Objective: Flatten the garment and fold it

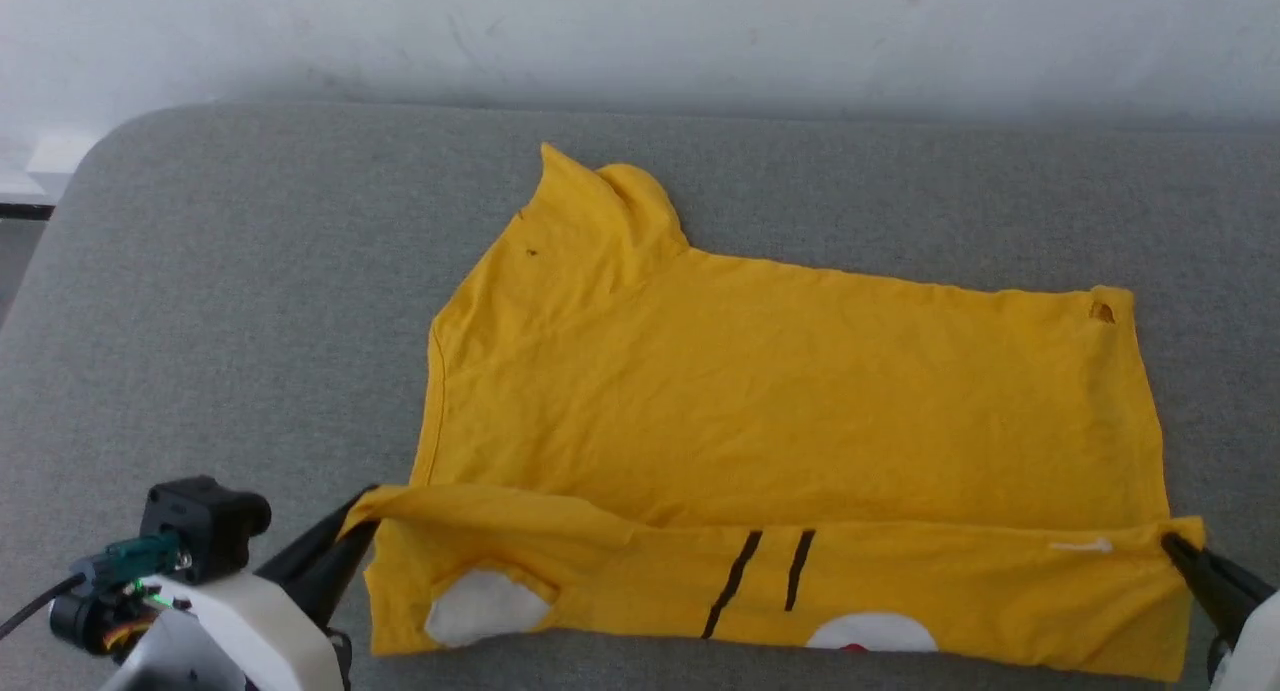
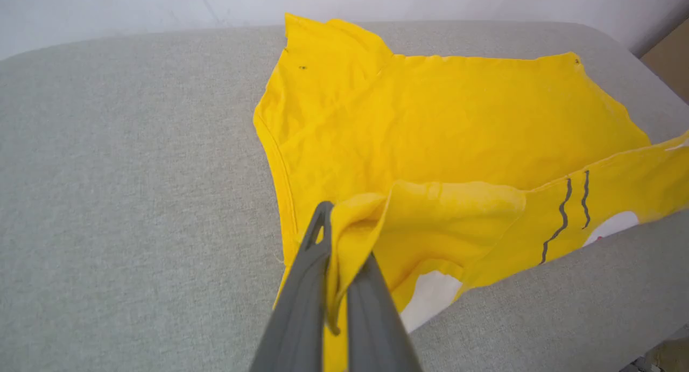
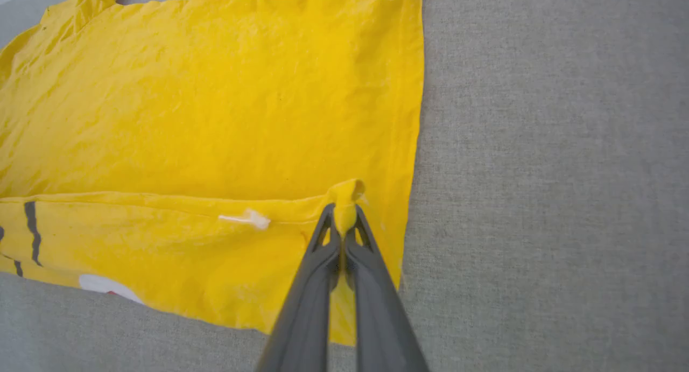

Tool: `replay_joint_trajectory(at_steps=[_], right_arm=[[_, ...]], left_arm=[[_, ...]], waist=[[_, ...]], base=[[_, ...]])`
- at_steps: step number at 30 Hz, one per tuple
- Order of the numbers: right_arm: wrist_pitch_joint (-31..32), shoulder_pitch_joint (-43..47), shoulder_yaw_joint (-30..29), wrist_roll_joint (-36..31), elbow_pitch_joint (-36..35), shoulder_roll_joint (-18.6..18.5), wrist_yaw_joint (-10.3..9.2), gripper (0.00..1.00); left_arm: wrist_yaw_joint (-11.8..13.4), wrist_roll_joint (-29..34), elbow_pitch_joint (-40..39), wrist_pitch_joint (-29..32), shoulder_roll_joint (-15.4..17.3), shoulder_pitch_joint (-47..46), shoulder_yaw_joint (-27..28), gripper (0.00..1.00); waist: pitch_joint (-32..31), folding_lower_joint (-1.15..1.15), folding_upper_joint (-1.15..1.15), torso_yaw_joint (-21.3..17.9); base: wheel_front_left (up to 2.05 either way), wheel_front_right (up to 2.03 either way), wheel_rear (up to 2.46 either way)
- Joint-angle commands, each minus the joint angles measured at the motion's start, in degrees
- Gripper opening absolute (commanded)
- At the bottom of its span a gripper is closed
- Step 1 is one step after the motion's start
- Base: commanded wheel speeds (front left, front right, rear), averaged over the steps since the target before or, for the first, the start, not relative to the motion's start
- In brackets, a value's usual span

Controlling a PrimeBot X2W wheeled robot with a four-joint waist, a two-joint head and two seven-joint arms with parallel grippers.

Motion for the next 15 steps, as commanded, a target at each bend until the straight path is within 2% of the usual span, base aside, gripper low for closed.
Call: replay_joint_trajectory(at_steps=[1, 7, 12, 15], right_arm=[[-0.55, -1.72, 0.32, -0.36, 0.2, -0.34, -0.04, 0.0], [-2.04, -6.75, 1.88, -2.06, 2.59, -1.83, -0.04, 0.0], [-3.01, -9.74, 3.84, -2.4, 5.64, -1.7, -0.04, 0.0], [-3.82, -11.28, 5.03, -2.67, 7.3, -1.79, -0.04, 0.0]], left_arm=[[-0.63, 1.19, 0.77, -1.04, -0.19, -2.16, -0.24, 0.0], [-2.05, 5.14, 6.83, -6.11, -2.54, -10.17, -1.81, 0.0], [-3.41, 5.39, 14.3, -7.16, -4.86, -14.16, -4.1, 0.0], [-3.21, 5.53, 18.54, -7.58, -6.11, -15.98, -4.63, 0.0]], waist=[[3.32, -0.01, 0.0, -1.0], [8.04, -0.01, 0.0, -1.72], [10.68, -0.01, 0.0, -2.01], [11.88, -0.01, 0.0, -2.15]], base=[[0.0, 0.0, 0.0], [0.0, 0.0, 0.0], [0.0, 0.0, 0.0], [0.0, 0.0, 0.0]])
